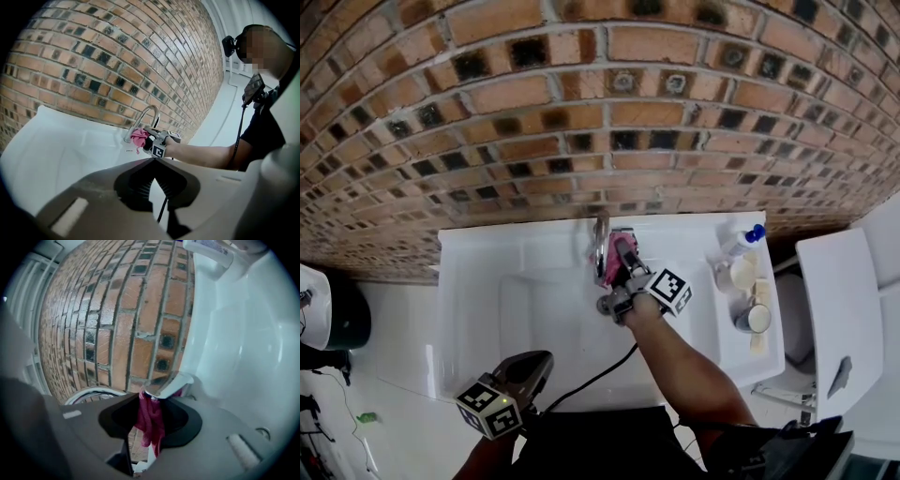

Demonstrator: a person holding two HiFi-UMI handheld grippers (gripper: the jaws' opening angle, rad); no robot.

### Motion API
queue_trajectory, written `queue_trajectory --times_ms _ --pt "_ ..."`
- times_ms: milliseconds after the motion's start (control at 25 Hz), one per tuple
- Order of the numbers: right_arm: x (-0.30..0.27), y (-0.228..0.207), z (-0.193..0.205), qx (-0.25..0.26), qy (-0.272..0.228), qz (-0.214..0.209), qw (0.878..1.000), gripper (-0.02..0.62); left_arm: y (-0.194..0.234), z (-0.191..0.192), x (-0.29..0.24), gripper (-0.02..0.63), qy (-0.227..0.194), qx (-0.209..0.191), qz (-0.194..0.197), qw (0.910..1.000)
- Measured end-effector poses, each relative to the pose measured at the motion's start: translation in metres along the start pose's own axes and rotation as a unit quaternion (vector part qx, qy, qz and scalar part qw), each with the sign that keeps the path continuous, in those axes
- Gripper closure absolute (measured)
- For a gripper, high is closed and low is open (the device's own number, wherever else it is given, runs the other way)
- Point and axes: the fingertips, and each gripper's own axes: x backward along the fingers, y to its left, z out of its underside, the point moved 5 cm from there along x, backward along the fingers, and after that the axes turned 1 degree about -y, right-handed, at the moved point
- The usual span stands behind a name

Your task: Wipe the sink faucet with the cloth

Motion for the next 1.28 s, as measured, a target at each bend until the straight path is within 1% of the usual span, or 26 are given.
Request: queue_trajectory --times_ms 80,320,480,560,640,720,800,1000,1120,1280 --pt "-0.002 0.006 -0.003 0.005 -0.005 -0.004 1.0 0.463 -0.001 0.001 0.002 0.6 -0.002 0.002 -0.002 1.0" --pt "0.005 0.009 0.001 0.039 0.012 -0.011 0.999 0.465 -0.001 0.004 0.009 0.6 -0.008 0.006 -0.008 0.9999" --pt "0.018 0.005 0.017 0.095 0.058 -0.015 0.994 0.463 -0.001 0.009 0.008 0.6 -0.011 0.015 -0.016 0.9997" --pt "0.024 -0.009 0.033 0.105 0.093 0.007 0.99 0.463 0.0 0.012 0.005 0.6 -0.008 0.007 -0.021 0.9997" --pt "0.024 -0.026 0.047 0.095 0.124 0.03 0.987 0.465 -0.002 0.014 0.003 0.6 -0.003 -0.006 -0.025 0.9997" --pt "0.018 -0.04 0.054 0.073 0.138 0.045 0.987 0.465 -0.004 0.014 0.002 0.6 0.0 -0.004 -0.03 0.9995" --pt "0.009 -0.049 0.054 0.054 0.14 0.048 0.987 0.463 -0.004 0.015 0.002 0.6 0.001 0.001 -0.036 0.9994" --pt "-0.014 -0.056 0.049 0.035 0.153 0.053 0.986 0.463 -0.002 0.017 0.003 0.6 0.001 0.009 -0.056 0.9984" --pt "-0.02 -0.055 0.045 0.032 0.147 0.053 0.987 0.463 -0.002 0.016 0.003 0.6 0.001 0.015 -0.065 0.9977" --pt "-0.024 -0.052 0.041 0.011 0.125 0.047 0.991 0.463 -0.004 0.018 0.0 0.6 0.0 0.018 -0.064 0.9978"
